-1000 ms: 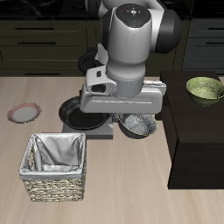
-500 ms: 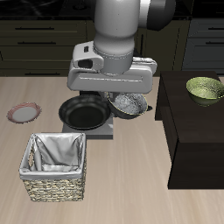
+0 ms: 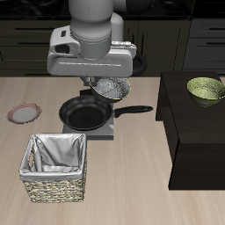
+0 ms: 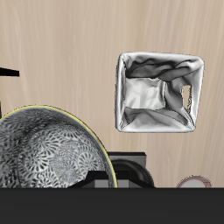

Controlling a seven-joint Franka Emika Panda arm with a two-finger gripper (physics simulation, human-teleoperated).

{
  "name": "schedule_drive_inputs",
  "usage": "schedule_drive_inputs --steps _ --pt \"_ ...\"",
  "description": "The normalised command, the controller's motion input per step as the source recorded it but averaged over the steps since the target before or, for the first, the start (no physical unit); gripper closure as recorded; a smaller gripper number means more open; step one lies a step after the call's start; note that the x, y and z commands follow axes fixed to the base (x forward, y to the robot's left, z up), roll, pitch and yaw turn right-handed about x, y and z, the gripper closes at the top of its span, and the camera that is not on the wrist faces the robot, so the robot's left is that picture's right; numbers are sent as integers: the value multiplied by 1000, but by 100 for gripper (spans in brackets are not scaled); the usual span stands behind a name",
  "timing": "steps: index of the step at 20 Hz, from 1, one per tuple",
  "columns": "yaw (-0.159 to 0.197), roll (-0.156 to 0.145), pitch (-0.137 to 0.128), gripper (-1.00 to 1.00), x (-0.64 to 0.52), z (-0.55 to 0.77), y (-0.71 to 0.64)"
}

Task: Place the black bowl on the plate

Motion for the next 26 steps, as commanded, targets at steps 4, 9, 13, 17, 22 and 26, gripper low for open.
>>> schedule_drive_inputs --steps 4,9,13,17,22,26 --pt "26 -30 -34 100 -371 -7 -616" --pt "-17 -62 3 100 -201 -34 -721" --pt "23 -38 -14 100 -276 -52 -622" --pt "-14 -28 28 100 -191 -246 -413" --pt "5 -33 3 100 -243 -232 -404" --pt "7 8 -31 100 -479 -145 -317"
